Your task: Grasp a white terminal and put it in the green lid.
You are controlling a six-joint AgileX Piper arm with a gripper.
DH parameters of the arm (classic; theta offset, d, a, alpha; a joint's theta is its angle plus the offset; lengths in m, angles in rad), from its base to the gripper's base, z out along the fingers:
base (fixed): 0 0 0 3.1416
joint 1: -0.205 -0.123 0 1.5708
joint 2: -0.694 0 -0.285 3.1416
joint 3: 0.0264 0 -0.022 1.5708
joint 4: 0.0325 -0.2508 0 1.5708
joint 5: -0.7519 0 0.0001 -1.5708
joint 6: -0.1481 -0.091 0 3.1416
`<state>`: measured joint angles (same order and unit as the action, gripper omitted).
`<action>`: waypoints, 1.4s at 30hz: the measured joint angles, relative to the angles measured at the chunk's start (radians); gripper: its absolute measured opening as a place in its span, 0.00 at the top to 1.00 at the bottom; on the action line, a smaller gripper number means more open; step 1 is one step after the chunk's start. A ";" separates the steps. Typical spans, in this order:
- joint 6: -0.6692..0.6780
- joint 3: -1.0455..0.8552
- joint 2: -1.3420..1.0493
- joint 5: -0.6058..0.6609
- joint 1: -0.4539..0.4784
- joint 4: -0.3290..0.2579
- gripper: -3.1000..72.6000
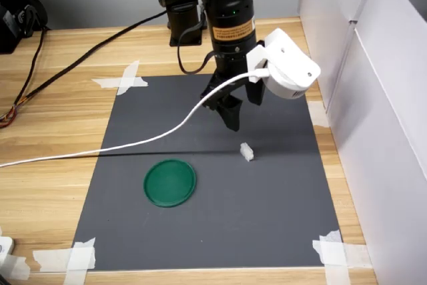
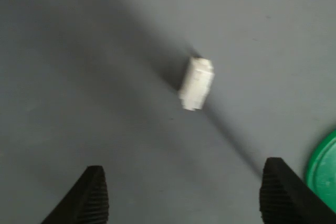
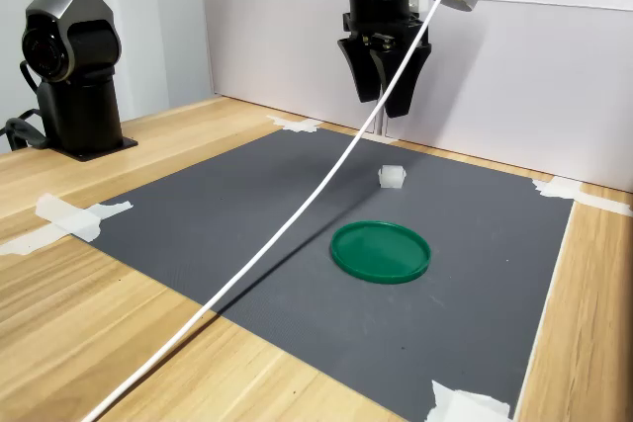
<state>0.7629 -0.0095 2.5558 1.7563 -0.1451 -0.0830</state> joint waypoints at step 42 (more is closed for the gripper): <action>0.082 0.003 0.222 -0.116 0.000 0.008 0.29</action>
<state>0.8453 -0.0065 2.7781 1.6407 -0.1451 -0.0749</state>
